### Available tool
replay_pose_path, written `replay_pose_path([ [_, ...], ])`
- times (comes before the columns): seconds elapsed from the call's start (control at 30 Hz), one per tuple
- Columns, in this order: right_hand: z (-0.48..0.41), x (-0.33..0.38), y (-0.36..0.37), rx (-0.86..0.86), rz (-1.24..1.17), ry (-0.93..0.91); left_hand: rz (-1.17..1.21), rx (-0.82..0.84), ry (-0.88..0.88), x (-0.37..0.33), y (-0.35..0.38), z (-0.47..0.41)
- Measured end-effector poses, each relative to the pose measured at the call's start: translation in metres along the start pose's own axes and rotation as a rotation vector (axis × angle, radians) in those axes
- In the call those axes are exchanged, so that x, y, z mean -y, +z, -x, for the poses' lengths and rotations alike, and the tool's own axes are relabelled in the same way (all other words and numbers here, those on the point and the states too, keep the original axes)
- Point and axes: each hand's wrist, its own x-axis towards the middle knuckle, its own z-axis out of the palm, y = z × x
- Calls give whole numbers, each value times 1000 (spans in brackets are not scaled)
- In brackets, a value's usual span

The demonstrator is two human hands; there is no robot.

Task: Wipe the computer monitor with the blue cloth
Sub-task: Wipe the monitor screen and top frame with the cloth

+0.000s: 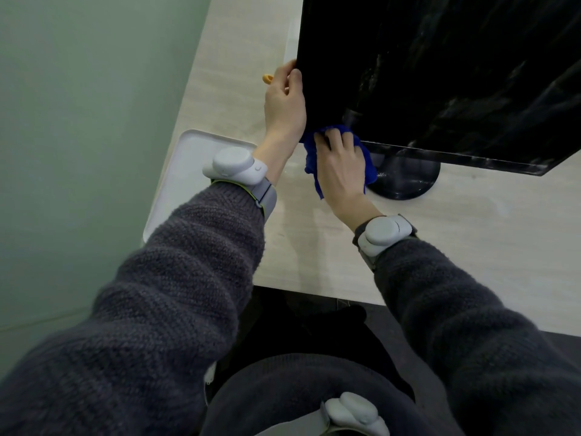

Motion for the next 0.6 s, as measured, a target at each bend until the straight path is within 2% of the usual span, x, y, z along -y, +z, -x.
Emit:
replay_pose_path([
  [0.17,16,-35,0,9,14,85,0,-25,1,3,4,-2],
  [0.3,11,-34,-6,-43,-59,143,-2,-43,1,1,8,-1],
  [0.43,2,-18,-11,-108,-63,4,-8,-62,11,1,10,1],
  [0.5,-1,-12,-9,-61,-39,-29,-3,-66,13,1,11,1],
  [0.6,6,-18,-2,-3,-79,63,7,-66,9,2,12,1],
])
